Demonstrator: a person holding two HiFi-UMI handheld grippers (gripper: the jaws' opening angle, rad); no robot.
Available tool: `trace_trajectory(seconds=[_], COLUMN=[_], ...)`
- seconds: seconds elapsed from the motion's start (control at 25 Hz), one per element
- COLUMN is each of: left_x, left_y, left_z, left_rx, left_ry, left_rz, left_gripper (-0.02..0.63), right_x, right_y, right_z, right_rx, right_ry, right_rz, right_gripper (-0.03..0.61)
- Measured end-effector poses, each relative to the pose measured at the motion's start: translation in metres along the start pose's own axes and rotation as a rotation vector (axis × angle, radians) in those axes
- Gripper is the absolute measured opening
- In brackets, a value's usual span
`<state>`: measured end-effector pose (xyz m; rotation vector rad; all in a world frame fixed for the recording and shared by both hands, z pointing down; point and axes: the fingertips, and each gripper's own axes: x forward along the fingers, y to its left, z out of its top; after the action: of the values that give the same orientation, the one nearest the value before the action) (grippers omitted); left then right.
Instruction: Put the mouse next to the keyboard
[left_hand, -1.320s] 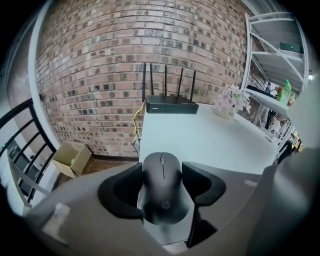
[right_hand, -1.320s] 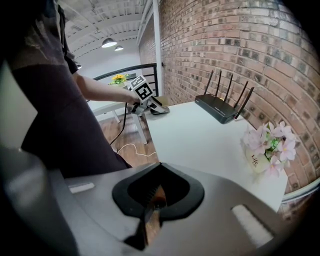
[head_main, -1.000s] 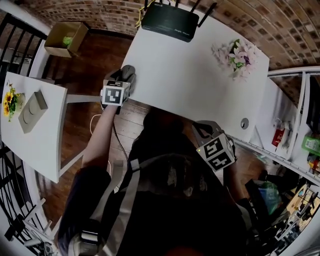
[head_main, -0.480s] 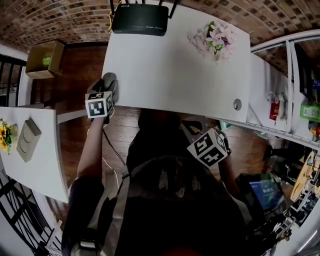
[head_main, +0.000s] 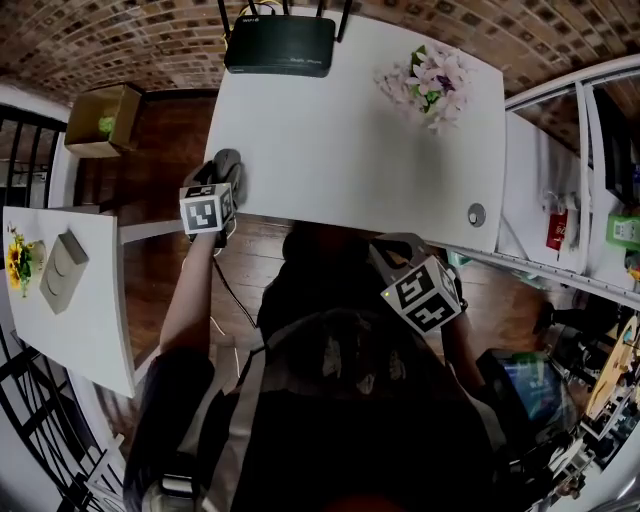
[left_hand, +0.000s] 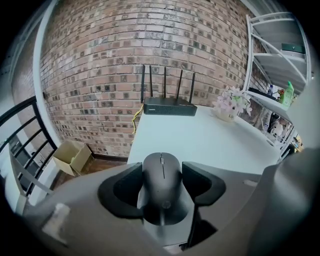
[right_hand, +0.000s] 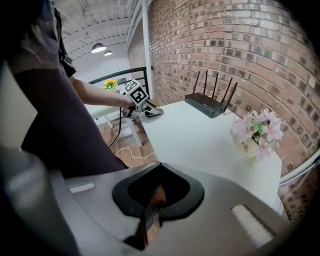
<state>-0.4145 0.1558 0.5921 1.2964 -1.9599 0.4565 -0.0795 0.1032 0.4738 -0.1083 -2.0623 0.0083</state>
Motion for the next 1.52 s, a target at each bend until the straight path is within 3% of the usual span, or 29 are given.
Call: trace_trajectory(seconds=[0.28,0.6,1.2,1.52], left_x=[0.014,0.015,0.021,0.021], left_y=[-0.016,-0.013,-0.026,-0.036], left_z=[0.000,-0.002,0.001,-0.001], left_rx=[-0.013,0.083,0.024,0.047], left_ry=[0.001,0.081,0.030,0.051], left_rz=[0.023,0.037,0.076,0.106], left_gripper=[0.256,0.264,0.259,0.252], right_x=[-0.005,-0.004,-0.008,-0.013], right_y=[-0.013,-0.013,-0.024,-0.030], right_z=[-0.016,-0.018,-0.021,-0.032], right_rx=[0.002,-0.015,-0.008,0.006], right_ry=[-0.020,-0.040,-0.045,-0.058], right_rz=[0.018,0.060,0.053,0.053], right_gripper=[0.006,0.006,0.006,0.006])
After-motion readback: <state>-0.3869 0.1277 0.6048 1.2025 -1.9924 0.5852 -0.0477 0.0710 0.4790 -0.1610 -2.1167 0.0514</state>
